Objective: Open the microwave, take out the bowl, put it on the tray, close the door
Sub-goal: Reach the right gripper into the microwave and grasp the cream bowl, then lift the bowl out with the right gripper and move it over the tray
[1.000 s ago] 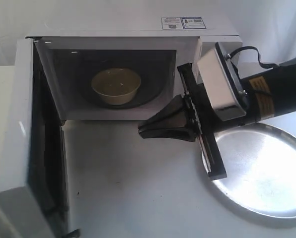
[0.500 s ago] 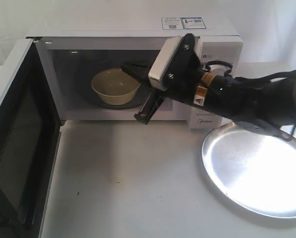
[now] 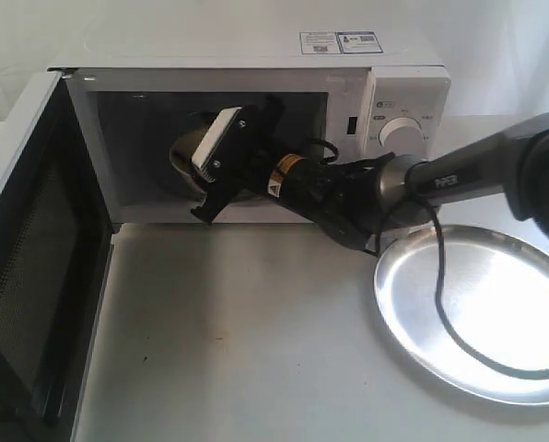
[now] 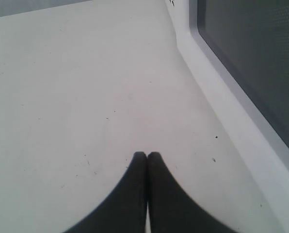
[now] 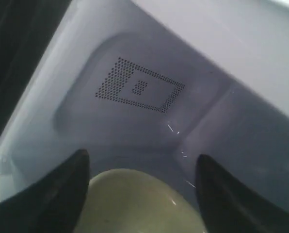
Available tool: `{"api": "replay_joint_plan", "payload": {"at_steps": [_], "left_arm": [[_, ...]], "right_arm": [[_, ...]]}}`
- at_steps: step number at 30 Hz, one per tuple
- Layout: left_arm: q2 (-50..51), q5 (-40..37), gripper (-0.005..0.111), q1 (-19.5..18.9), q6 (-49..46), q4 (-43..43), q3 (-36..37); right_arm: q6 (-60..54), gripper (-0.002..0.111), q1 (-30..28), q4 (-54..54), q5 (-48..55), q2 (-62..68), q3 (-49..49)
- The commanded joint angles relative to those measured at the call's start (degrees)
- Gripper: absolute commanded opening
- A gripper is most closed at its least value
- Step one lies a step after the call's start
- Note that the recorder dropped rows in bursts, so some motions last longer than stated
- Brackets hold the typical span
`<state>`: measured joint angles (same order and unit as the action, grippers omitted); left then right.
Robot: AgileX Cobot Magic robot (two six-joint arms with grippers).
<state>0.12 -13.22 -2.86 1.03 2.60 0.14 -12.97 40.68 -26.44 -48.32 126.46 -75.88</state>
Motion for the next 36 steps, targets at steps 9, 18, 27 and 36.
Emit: {"api": "replay_joint_plan", "payload": {"at_steps": [9, 18, 27, 36], "left_arm": [[-0.12, -0.04, 0.0, 0.24, 0.2, -0.4, -0.14], [-0.12, -0.04, 0.0, 0.24, 0.2, -0.4, -0.14], [-0.12, -0.04, 0.0, 0.24, 0.2, -0.4, -0.14], [-0.12, -0.04, 0.0, 0.24, 0.2, -0.4, -0.14]], "right_arm": [[4.17, 0.021, 4.38, 1.14, 29.33, 5.07, -13.1], [4.17, 0.0, 8.48, 0.92, 41.56, 2.13, -13.98], [3.45, 0.0, 17.08, 0.76, 61.59, -7.75, -10.08], [3.86, 0.0, 23.08, -0.41, 79.65, -19.83, -1.96]]}}
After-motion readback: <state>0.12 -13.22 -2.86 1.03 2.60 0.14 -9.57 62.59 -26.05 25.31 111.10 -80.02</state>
